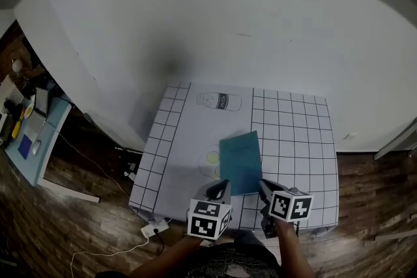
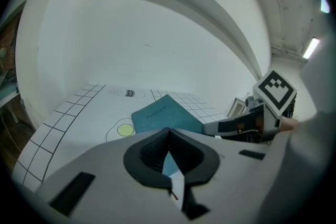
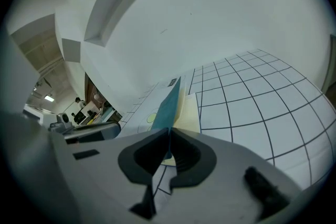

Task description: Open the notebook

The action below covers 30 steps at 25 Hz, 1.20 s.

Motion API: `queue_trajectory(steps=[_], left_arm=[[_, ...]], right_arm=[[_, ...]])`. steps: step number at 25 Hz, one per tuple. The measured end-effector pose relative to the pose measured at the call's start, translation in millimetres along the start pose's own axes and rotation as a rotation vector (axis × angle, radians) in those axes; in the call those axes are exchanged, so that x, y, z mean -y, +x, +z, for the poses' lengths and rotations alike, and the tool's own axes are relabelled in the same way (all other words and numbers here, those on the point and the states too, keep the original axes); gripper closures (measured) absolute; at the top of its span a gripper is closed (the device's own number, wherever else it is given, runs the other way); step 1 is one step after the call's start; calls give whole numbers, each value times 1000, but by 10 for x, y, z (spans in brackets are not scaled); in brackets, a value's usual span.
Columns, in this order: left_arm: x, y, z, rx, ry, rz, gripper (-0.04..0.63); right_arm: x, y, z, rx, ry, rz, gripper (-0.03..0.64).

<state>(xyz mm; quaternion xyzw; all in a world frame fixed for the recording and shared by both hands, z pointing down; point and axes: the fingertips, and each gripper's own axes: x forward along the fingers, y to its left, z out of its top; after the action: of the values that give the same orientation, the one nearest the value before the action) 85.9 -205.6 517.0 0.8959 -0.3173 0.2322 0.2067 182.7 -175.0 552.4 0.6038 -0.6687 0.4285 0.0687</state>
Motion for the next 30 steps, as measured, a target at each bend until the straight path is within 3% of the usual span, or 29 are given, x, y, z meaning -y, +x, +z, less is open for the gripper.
queue_trajectory(steps=[12, 30], left_arm=[[-116, -176, 30, 46, -19, -2, 588], [-546, -556, -64, 78, -54, 51, 588]], right_arm=[[-456, -89, 173, 50, -93, 19, 592], [-1343, 104, 202, 79, -200, 137, 592]])
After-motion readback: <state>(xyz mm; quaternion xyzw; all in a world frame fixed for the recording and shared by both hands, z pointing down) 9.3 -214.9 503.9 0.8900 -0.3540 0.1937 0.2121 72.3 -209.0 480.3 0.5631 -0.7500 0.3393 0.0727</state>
